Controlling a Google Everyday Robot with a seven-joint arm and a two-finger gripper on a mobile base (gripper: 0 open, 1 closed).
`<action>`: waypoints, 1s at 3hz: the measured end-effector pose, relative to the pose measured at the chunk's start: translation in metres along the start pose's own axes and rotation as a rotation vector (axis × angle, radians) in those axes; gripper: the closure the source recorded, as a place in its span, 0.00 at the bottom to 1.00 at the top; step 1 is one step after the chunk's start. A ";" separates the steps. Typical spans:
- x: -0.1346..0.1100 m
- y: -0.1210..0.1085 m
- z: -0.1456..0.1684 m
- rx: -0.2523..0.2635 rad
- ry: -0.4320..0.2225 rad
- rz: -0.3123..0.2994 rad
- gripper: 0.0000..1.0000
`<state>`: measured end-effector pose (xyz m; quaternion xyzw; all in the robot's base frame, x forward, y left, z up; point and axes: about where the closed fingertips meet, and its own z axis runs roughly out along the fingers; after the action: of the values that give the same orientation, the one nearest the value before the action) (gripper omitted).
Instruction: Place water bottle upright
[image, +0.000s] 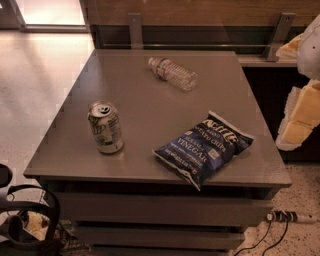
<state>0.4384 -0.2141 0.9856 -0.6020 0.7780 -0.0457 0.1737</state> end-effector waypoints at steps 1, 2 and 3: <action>0.000 0.000 0.000 0.000 0.000 0.000 0.00; -0.005 -0.016 0.001 -0.013 -0.014 0.031 0.00; -0.023 -0.057 0.015 -0.031 -0.036 0.108 0.00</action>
Offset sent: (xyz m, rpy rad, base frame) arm 0.0475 0.0001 0.0106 0.0768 0.0599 -0.0677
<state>0.5008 -0.2054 0.9928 -0.5623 0.8068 -0.0132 0.1807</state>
